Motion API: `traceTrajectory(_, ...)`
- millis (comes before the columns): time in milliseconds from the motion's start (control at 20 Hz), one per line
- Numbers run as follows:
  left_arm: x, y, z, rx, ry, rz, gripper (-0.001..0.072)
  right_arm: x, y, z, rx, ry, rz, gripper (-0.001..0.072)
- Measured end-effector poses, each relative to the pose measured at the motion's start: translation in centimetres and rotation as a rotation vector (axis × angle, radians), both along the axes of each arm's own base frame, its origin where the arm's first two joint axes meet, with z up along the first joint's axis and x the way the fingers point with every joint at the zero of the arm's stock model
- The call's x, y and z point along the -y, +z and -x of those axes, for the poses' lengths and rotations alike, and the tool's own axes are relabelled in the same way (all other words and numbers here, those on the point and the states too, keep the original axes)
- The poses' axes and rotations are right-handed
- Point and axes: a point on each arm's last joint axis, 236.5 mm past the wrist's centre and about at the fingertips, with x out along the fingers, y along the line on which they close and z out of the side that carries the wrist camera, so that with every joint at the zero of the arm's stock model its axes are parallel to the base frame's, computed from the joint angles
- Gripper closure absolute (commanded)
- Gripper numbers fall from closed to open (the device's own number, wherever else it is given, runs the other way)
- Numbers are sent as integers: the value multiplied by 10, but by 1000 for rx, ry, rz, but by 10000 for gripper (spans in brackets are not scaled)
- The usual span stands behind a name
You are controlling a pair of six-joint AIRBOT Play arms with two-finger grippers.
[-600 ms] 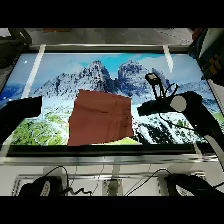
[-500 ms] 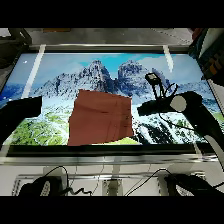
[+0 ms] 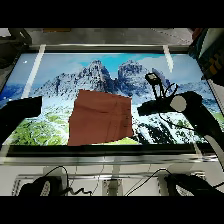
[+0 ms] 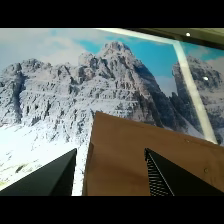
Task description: Fold the clothes and pants, and hang the long-sleeved shirts on hangers.
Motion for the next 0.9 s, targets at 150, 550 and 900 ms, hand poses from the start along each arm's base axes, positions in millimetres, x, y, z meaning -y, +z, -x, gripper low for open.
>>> traceTrajectory(150,0,0,0,0,0,0,233,0,1,-1,6,-1,0,695)
traceTrajectory(550,4,-10,6,-50,-12,20,232,112,-53,7,-104,-84,238,697)
traceTrajectory(900,0,-49,22,-214,-39,-81,231,52,-132,89,-412,-110,-245,203)
